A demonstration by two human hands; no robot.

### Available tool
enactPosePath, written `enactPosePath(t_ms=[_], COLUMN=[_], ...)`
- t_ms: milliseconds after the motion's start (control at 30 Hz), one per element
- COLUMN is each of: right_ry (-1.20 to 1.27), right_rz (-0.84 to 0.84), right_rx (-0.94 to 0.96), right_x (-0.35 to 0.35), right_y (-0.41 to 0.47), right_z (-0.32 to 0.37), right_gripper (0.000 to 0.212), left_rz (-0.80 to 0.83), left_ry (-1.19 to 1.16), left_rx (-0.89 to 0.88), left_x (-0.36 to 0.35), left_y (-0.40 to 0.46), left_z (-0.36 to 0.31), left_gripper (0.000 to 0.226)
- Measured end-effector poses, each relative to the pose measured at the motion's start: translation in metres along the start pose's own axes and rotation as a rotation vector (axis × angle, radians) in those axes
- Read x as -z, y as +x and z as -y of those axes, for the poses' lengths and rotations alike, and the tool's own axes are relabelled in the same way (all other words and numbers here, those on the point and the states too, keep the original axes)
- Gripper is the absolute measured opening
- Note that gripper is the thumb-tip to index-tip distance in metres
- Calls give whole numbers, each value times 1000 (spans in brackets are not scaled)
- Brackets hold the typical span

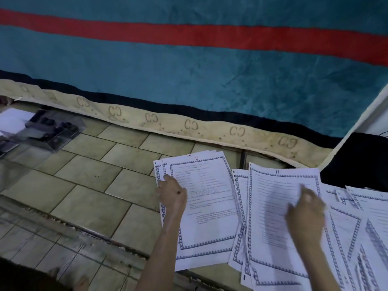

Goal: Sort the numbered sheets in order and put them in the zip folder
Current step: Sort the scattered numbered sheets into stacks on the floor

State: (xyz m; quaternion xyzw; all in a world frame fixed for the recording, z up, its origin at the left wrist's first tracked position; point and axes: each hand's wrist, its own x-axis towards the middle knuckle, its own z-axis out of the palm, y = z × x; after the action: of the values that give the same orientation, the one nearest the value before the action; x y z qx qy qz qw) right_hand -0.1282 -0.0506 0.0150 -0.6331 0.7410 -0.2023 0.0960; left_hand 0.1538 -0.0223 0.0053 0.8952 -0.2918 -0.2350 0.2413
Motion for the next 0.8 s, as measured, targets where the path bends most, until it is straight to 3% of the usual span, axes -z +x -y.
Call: enactPosePath(t_ms=[67,133,200,233,333,433,467,533,633,700,800], right_ry=[178,218,302,365,565,591,565,495,502,508,434], right_rz=[226,532,689,722,756,704,669,587,592,623,650], right_rx=[365,581,537,444,305,410,446,492,482,430,356], right_x=[-10,-22,-26,-25,-23,-25,-29,-35,-35,-37,-40], right_y=[-22,-44,-54,-56,-52,-51,-50,-47,-42,-38,-30], right_z=[40,69,85,92,108,118,117,112,106,104,104], right_gripper=[45,43,61,65,75,91,90,84,62,51,46], left_rz=[-14,-9,26,60,352,622,620,399,-32,-73,-25], left_ry=[-80,-209,-322,-372,-634,-822,-847,-728,-193,-61,-162], left_rx=[-7,-31,-101,-137,-43,76,73,-4,-79,-33,13], left_x=[-2,1,9,14,22,19,18,14,11,12,11], left_y=[3,4,0,-3,-15,-19,-19,-12,5,7,12], left_z=[2,1,-5,-9,-26,-37,-36,-24,8,17,20], left_gripper=[52,34,10,13,53,64,59,38,33,34,32])
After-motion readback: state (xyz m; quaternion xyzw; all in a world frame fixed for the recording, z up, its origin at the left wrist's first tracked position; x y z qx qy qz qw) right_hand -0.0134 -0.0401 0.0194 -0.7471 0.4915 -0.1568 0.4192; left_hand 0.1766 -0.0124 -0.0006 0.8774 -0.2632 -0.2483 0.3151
